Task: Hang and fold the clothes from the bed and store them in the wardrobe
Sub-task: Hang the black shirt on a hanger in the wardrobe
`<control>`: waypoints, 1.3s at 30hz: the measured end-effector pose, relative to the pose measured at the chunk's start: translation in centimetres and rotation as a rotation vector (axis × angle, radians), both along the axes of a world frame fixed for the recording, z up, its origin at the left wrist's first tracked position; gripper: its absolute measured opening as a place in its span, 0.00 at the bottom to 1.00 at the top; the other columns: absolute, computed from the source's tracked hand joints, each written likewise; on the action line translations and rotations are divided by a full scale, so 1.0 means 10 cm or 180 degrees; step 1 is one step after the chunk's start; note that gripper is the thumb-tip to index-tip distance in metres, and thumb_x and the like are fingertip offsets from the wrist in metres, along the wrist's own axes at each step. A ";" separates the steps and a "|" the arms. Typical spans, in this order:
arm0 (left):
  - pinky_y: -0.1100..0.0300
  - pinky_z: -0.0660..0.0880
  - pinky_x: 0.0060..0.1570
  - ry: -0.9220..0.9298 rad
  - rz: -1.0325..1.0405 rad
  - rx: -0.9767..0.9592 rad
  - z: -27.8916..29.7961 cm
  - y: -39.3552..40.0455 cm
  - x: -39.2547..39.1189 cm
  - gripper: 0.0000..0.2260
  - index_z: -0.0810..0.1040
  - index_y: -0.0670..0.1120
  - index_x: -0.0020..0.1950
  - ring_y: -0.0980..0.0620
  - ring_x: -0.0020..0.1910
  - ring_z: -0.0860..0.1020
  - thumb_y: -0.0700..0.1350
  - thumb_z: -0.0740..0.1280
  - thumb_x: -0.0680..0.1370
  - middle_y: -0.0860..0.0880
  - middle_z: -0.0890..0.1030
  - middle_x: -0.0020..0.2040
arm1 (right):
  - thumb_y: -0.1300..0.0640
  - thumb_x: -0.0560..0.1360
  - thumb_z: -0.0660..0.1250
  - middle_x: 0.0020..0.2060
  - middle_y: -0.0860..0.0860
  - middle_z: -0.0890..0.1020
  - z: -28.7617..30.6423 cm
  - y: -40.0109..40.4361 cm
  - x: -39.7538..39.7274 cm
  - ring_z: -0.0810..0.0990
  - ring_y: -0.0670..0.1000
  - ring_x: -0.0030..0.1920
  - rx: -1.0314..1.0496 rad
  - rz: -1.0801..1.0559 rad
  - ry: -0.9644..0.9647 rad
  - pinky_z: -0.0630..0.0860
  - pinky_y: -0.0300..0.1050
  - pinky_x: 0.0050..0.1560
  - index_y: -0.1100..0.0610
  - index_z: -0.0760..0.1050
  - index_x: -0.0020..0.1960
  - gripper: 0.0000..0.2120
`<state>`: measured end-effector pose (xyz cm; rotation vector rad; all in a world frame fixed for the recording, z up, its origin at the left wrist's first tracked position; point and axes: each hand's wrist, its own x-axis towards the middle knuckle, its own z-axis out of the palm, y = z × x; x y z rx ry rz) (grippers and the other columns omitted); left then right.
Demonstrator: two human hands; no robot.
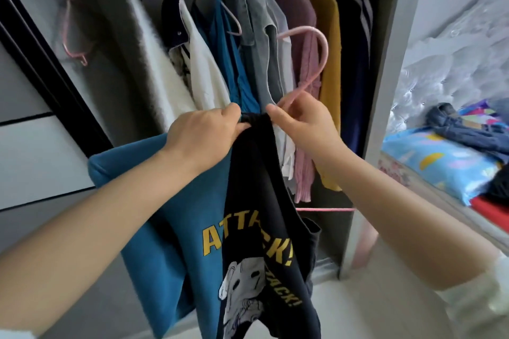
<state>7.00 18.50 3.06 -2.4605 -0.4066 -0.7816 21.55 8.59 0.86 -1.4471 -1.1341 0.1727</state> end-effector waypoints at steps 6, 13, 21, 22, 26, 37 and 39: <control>0.58 0.53 0.26 -0.0356 0.0539 -0.0580 0.16 0.06 -0.12 0.15 0.71 0.35 0.44 0.32 0.33 0.76 0.48 0.60 0.79 0.32 0.77 0.33 | 0.61 0.72 0.69 0.49 0.48 0.74 -0.62 -0.32 0.08 0.77 0.48 0.48 -0.0258 0.0402 -0.1095 0.74 0.35 0.50 0.62 0.69 0.62 0.20; 0.51 0.58 0.36 -0.0413 0.1102 -0.0899 0.26 0.16 -0.04 0.18 0.69 0.35 0.55 0.33 0.46 0.74 0.51 0.54 0.81 0.32 0.77 0.47 | 0.60 0.77 0.63 0.42 0.57 0.78 -1.27 -0.18 0.18 0.77 0.53 0.45 -0.2135 0.1566 -0.1281 0.69 0.44 0.45 0.68 0.75 0.50 0.10; 0.54 0.59 0.36 -0.0597 0.1028 -0.1847 -0.14 0.48 -0.26 0.18 0.62 0.41 0.36 0.42 0.38 0.68 0.52 0.54 0.81 0.40 0.70 0.36 | 0.60 0.76 0.64 0.46 0.60 0.79 -1.30 -0.17 0.85 0.77 0.58 0.49 -0.1968 0.0172 -0.1555 0.65 0.43 0.45 0.68 0.74 0.59 0.14; 0.56 0.58 0.36 -0.0614 0.0931 -0.1998 -0.18 0.51 -0.30 0.20 0.60 0.43 0.33 0.42 0.37 0.68 0.51 0.54 0.82 0.43 0.68 0.32 | 0.60 0.75 0.65 0.46 0.62 0.80 -1.33 -0.19 0.91 0.78 0.62 0.48 -0.1742 0.0046 -0.1855 0.67 0.47 0.48 0.69 0.75 0.56 0.14; 0.55 0.53 0.32 -0.0601 0.0604 -0.2614 -0.32 0.55 -0.44 0.20 0.58 0.45 0.30 0.49 0.30 0.62 0.47 0.54 0.82 0.49 0.61 0.27 | 0.52 0.69 0.59 0.27 0.59 0.77 -1.42 -0.25 1.15 0.78 0.60 0.29 -0.1522 0.0045 -0.2510 0.68 0.43 0.38 0.67 0.75 0.36 0.18; 0.57 0.63 0.36 0.0009 0.0687 -0.3183 -0.50 0.41 -0.56 0.19 0.63 0.43 0.33 0.54 0.30 0.65 0.49 0.54 0.82 0.49 0.66 0.31 | 0.69 0.57 0.53 0.32 0.56 0.73 -0.77 -0.01 0.90 0.73 0.56 0.36 -0.0689 0.0364 -0.2098 0.65 0.31 0.37 0.70 0.73 0.36 0.13; 0.58 0.59 0.32 -0.0115 0.0499 -0.3130 -0.49 0.35 -0.55 0.19 0.58 0.45 0.31 0.54 0.28 0.61 0.47 0.54 0.81 0.51 0.62 0.28 | 0.71 0.58 0.53 0.35 0.48 0.73 -0.66 0.06 0.75 0.72 0.47 0.40 -0.0382 0.0779 -0.1923 0.66 0.22 0.44 0.68 0.75 0.38 0.15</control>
